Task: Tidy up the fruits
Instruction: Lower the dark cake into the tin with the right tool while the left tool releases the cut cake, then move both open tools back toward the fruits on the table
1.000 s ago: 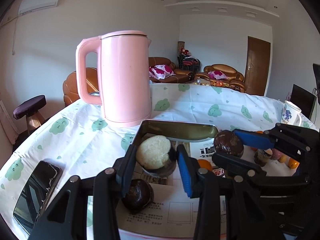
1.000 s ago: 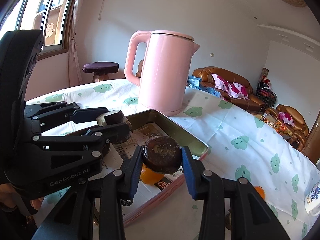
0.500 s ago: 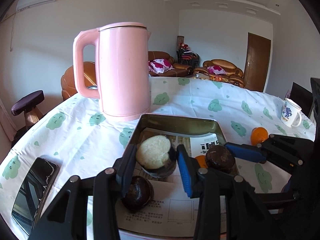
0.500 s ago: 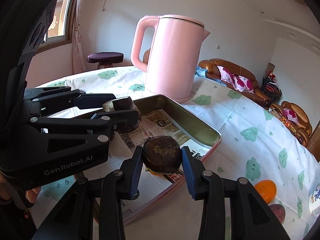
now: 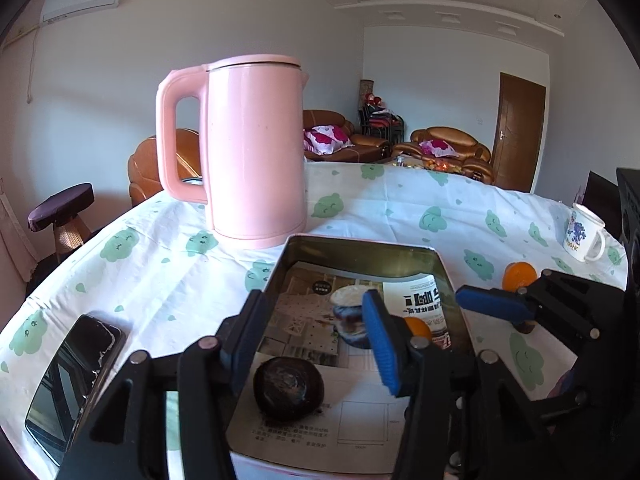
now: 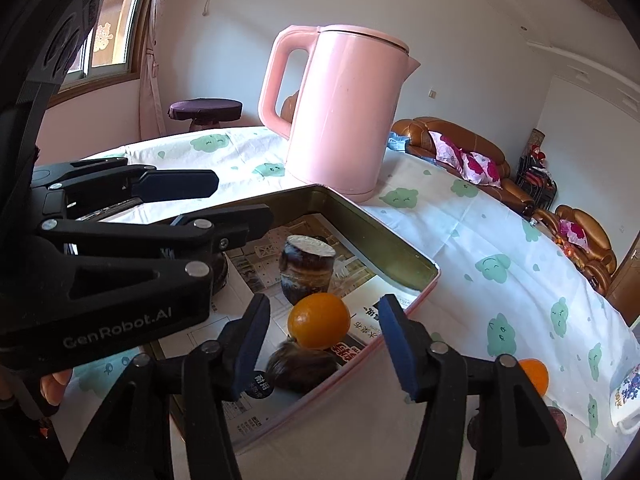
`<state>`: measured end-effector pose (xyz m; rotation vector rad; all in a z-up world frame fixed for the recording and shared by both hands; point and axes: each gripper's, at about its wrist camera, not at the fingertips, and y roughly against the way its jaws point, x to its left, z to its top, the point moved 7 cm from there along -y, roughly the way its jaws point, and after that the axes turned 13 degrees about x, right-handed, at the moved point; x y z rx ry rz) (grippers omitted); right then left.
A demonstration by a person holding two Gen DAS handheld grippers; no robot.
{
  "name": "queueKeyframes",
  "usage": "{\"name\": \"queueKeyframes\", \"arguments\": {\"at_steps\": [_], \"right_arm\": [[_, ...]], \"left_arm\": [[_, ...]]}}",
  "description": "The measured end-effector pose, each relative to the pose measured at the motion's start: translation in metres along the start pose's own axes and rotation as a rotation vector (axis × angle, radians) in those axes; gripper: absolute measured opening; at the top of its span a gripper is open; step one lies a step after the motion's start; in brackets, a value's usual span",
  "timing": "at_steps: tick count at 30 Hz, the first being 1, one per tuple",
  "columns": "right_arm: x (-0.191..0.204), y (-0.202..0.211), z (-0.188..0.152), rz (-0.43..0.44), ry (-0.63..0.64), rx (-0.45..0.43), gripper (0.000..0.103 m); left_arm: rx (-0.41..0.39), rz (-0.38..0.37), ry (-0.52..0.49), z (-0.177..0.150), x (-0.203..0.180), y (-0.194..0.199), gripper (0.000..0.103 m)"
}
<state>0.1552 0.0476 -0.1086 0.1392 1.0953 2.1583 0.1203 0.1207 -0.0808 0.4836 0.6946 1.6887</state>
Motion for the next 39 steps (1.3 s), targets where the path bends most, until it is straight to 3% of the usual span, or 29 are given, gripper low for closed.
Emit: {"name": "queueKeyframes", "arguments": {"at_steps": [9,15,28,34,39], "right_arm": [[-0.026,0.027,-0.012,-0.036,-0.082,-0.042,0.061],[-0.066,0.056,-0.039,-0.116,-0.157,-0.058,0.061],[-0.173,0.099,-0.126,-0.272,-0.386,-0.004,0.061],[-0.194,0.099,-0.150,-0.260,-0.459,0.043,0.061],[-0.188,0.088,-0.159,-0.202,-0.451,0.095,0.061]], "left_arm": [[-0.104,-0.025,0.043,0.010,-0.005,0.034,0.078],[-0.122,-0.065,-0.017,0.012,-0.038,0.044,0.082],[-0.044,-0.139,-0.205,0.005,-0.133,0.021,0.083],[0.020,-0.156,-0.266,-0.003,-0.163,0.002,0.083],[0.044,-0.154,-0.301,-0.006,-0.175,-0.007,0.084]]}}
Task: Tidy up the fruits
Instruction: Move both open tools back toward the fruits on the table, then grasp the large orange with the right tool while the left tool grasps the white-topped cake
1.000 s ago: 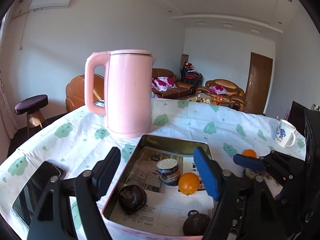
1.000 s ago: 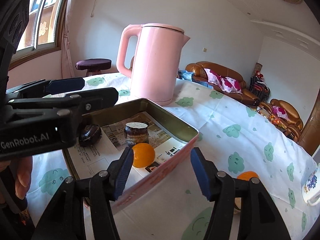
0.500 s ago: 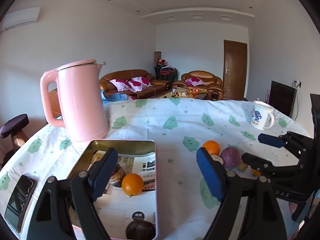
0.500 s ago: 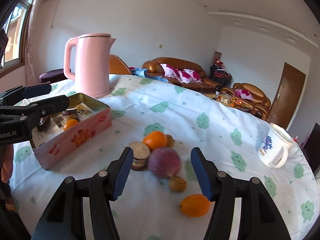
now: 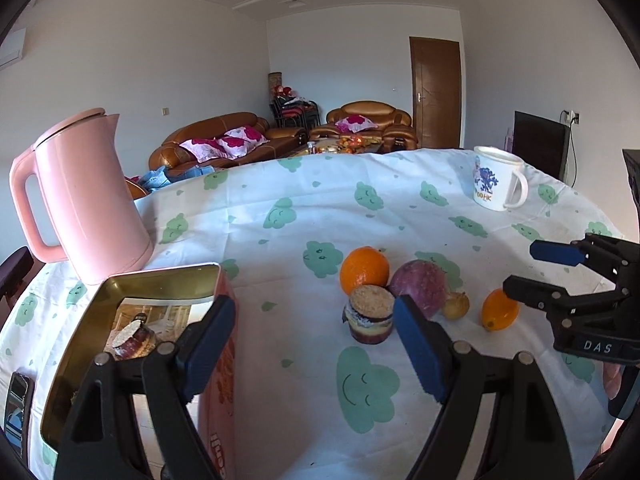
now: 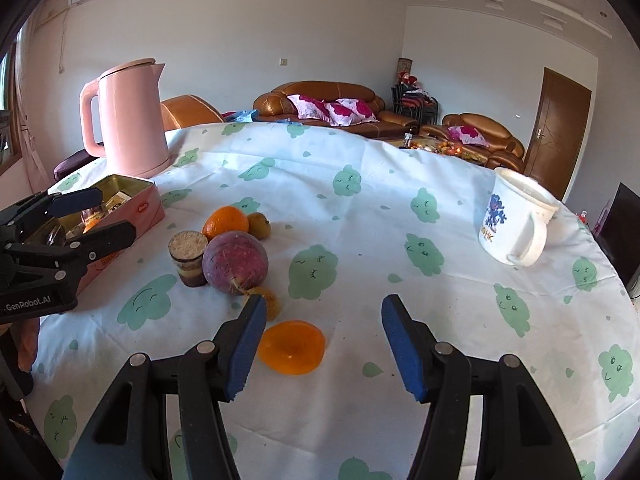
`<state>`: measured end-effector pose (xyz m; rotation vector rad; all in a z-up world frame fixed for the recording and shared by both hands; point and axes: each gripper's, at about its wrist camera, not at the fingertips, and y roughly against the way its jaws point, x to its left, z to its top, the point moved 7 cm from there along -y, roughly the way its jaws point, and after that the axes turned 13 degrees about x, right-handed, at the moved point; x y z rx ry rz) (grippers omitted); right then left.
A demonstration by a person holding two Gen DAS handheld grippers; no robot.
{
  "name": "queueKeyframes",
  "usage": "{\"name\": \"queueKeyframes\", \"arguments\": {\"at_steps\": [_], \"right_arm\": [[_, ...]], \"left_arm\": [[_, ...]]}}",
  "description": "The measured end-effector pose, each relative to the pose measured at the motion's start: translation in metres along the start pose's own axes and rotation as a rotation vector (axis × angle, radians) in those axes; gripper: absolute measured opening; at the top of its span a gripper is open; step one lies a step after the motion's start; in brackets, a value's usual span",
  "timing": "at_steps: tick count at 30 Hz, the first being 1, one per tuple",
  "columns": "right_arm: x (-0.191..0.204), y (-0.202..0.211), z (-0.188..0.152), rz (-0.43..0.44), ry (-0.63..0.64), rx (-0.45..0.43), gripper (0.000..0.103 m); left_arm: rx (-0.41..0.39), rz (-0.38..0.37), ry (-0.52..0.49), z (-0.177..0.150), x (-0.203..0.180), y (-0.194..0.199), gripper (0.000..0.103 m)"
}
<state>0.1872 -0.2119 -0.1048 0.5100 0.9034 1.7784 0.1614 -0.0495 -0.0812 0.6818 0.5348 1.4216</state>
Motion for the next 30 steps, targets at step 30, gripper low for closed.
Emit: {"name": "queueKeyframes", "arguments": {"at_steps": [30], "right_arm": [[0.005,-0.020,0.014,0.068,-0.037,0.076,0.046]], "left_arm": [[0.221,-0.051,-0.077,0.001,-0.024,-0.059,0.072]]}}
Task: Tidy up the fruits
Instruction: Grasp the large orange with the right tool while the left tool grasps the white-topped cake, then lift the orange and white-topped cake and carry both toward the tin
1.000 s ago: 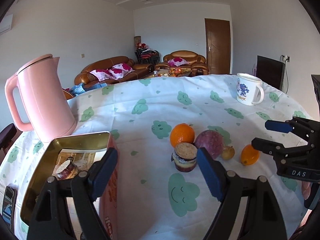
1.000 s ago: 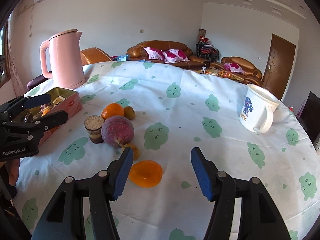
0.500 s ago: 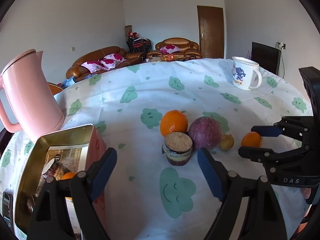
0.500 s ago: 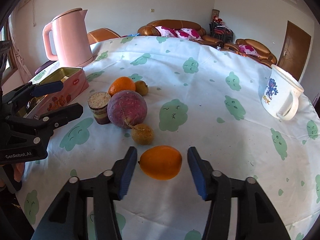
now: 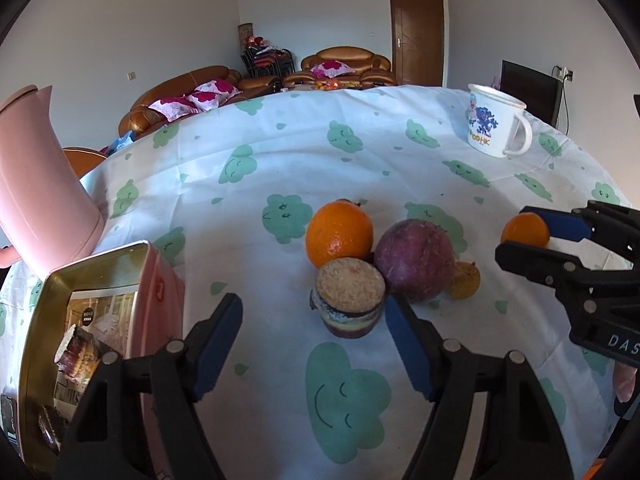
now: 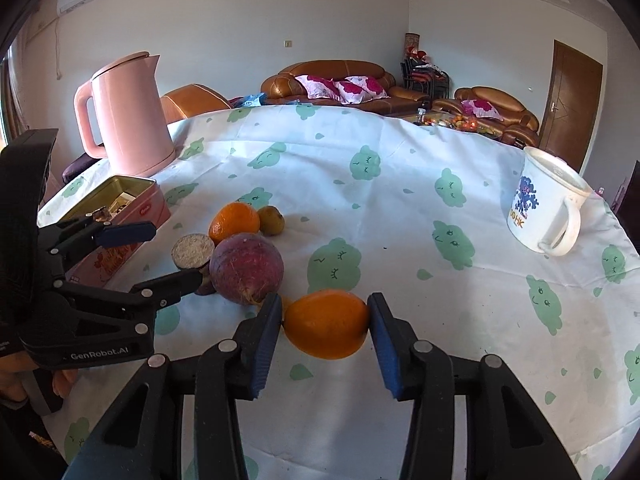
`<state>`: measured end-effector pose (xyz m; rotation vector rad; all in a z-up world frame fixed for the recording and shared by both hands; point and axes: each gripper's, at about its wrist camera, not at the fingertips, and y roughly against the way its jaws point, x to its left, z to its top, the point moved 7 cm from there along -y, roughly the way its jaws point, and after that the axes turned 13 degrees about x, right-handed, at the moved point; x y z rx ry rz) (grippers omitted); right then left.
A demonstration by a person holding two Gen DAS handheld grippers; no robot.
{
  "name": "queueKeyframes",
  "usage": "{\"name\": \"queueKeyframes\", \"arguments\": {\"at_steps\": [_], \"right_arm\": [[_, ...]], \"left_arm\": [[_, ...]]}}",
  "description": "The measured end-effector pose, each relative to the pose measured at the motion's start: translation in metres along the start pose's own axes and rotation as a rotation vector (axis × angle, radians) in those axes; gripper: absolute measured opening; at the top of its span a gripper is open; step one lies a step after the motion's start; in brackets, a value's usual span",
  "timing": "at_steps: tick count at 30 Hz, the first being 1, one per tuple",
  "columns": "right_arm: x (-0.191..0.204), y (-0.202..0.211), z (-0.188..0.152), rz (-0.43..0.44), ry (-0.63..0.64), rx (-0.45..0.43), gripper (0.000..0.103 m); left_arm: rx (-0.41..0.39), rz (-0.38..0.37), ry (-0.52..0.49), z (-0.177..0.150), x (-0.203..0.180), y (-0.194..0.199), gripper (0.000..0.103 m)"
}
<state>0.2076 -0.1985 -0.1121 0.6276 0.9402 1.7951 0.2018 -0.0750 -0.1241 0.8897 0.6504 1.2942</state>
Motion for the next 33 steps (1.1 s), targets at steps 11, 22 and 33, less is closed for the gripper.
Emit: {"name": "queueKeyframes", "arguments": {"at_steps": [11,22,33], "right_arm": [[0.008,-0.009,0.002,-0.020,0.005,-0.016,0.046],[0.015,0.004,0.003,-0.046,0.041,-0.080,0.046],[0.016,0.011,0.003,-0.020,0.036,-0.119,0.046]], "left_arm": [[0.019,-0.041,-0.031,0.002,-0.009,-0.006,0.042],[-0.043,-0.057,-0.013,0.001,-0.005,0.008,0.042],[-0.102,-0.073,0.007,0.000,0.000,0.020,0.042]]}}
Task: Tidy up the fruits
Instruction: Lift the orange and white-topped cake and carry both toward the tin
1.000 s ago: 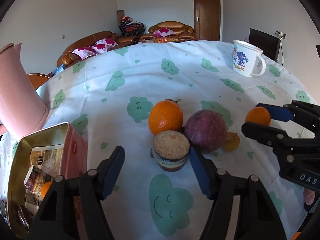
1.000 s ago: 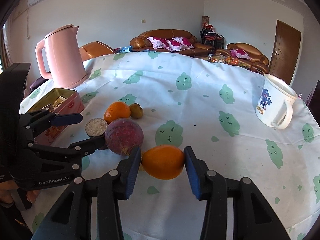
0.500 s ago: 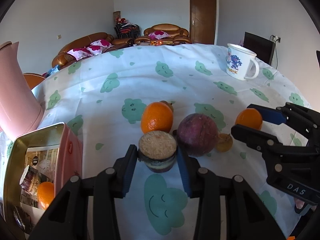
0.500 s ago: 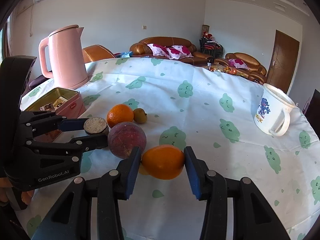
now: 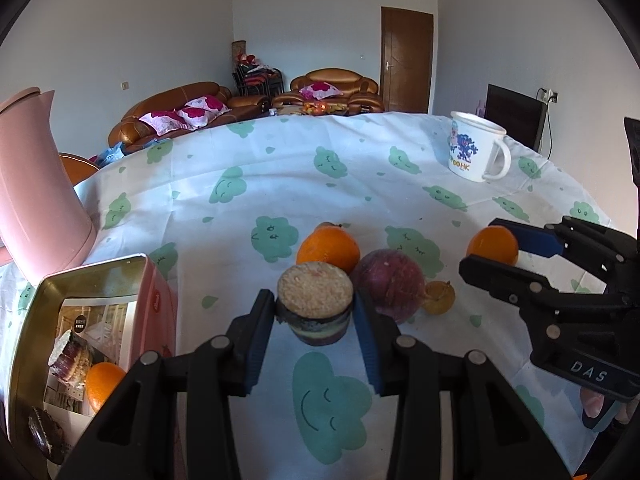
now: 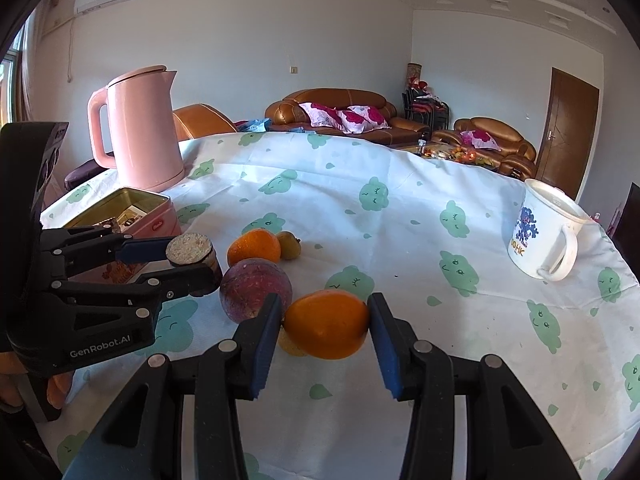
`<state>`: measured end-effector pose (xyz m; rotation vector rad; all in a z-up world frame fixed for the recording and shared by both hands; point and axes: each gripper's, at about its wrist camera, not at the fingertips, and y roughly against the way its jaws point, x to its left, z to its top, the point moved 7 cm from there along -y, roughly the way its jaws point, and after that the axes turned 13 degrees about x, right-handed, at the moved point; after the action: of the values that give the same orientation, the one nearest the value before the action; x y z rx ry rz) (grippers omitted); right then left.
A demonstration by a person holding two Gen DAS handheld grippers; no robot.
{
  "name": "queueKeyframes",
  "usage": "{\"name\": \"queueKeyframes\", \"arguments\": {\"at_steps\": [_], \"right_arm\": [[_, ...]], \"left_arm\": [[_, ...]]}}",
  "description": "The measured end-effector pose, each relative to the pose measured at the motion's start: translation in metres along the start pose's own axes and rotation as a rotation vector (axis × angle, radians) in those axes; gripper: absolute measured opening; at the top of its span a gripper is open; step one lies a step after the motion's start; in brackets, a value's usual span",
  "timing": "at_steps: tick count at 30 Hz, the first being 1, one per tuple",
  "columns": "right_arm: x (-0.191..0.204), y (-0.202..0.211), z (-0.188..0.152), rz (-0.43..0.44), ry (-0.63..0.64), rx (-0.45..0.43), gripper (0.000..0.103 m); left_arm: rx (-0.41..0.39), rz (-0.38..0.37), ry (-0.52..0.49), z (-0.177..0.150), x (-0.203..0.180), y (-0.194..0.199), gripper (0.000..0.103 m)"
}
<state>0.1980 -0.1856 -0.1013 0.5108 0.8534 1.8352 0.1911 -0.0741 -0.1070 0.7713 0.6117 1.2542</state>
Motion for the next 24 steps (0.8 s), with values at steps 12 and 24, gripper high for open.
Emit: {"name": "queueKeyframes", "arguments": {"at_steps": [12,24], "right_arm": [[0.002,0.011,0.001,0.006,0.009,-0.057,0.046],[0.004,0.020,0.001,0.002,0.020,-0.101,0.046]], "left_arm": [[-0.075,0.009,0.020,0.001,0.004,0.015,0.042],[-0.136,0.035,0.022,0.001,0.005,0.027,0.042]]}}
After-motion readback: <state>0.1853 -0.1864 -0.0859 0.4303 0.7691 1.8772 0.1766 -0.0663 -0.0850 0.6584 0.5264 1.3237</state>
